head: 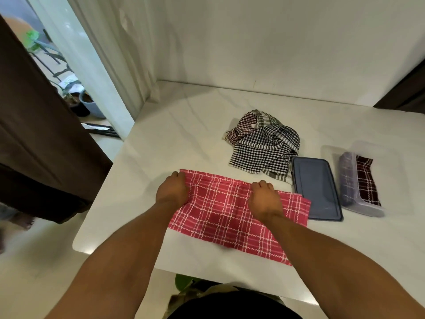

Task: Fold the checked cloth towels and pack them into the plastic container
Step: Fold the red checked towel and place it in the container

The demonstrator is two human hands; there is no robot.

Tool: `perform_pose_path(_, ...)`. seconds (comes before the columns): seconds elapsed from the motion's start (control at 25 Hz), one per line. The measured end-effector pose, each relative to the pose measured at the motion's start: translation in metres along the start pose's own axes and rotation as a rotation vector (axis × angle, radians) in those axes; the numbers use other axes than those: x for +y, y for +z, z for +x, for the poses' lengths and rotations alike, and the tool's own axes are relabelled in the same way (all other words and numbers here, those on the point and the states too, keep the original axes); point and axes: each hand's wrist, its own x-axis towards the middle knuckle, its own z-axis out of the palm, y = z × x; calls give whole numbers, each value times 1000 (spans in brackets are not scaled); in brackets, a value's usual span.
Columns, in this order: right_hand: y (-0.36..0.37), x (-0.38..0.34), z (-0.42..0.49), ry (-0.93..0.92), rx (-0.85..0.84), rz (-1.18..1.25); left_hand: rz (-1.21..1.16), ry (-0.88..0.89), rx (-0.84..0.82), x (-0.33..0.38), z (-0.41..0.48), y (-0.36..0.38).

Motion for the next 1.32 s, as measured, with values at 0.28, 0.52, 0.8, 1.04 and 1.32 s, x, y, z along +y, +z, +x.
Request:
perform_pose_path(0.28, -9, 57, 22, 96, -157, -125, 235, 272, -171, 19, 41, 10)
perform_pose_path(0.52, -11, 74, 30, 118, -184, -164, 410, 260, -170, 32, 59, 3)
perform_pose_path(0.8, -19, 98, 31, 34, -260, -338, 389, 202, -255, 26, 64, -2)
perform_pose_path(1.04, -22, 100, 23, -3, -298, -413, 504, 198, -278, 25, 61, 0)
perform_pose_path(1.32, -35, 106, 8, -3, -280, -260, 476, 231, -277, 24, 53, -17)
